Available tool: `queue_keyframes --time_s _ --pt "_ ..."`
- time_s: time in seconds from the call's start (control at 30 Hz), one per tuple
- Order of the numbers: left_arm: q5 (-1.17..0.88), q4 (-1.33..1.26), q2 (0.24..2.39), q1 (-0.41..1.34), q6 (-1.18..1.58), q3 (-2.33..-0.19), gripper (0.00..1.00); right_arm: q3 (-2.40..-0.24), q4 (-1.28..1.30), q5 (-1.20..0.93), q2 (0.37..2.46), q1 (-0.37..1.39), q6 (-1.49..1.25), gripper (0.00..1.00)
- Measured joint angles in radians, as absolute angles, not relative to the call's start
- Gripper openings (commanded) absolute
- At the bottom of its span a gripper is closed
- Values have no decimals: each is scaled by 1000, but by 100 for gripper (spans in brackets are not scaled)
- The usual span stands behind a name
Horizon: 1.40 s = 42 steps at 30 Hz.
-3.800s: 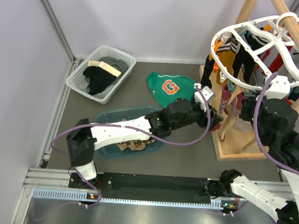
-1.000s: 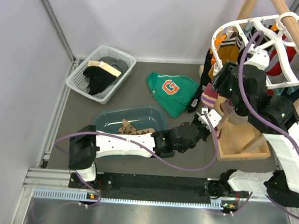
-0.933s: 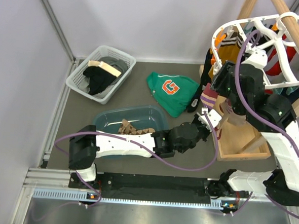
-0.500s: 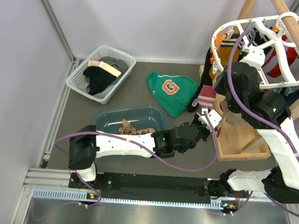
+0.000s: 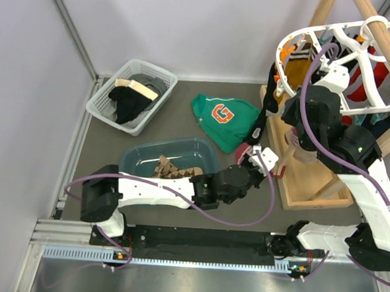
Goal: Remove the socks clipped to the hanger
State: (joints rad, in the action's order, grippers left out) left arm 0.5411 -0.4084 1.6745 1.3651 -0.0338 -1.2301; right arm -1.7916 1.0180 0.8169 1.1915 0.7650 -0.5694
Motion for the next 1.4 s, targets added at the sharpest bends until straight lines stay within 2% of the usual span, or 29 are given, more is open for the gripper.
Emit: queue_keyframes --time_s 0.37,0.53,0.6,0.63,0.7,0.73,0.83,0.87,0.97,1.03,1.13,1.4 --pt "661 -345 1378 1351 75 -964 0 -1722 921 797 1142 765 -542 0" --pt "696 -197 1237 1247 242 -880 0 -1721 903 781 1137 765 -542 0" --pt "709 -125 1186 1179 337 -826 5 -1716 899 780 1132 765 -542 0" --pt "723 -85 1165 1154 379 -800 12 -1715 900 779 1130 765 -542 0" --pt "743 -13 1126 1128 463 -737 19 -1715 899 779 1129 765 -542 0" --pt "748 24 1111 1127 504 -709 27 -1715 897 778 1129 766 -542 0" --pt "755 112 1081 1129 609 -650 39 -1715 895 775 1129 766 -542 0" --pt "757 146 1072 1129 638 -643 55 -1715 893 773 1129 766 -542 0" --pt "773 218 1047 1129 707 -645 73 -1715 883 768 1129 765 -542 0" --pt "778 249 1037 1129 715 -659 78 -1715 879 764 1129 765 -542 0" --pt "773 254 1034 1129 679 -700 80 -1716 878 756 1129 766 -539 0" --pt "603 -12 1126 1129 388 -815 82 -1717 868 742 1129 765 -534 0"
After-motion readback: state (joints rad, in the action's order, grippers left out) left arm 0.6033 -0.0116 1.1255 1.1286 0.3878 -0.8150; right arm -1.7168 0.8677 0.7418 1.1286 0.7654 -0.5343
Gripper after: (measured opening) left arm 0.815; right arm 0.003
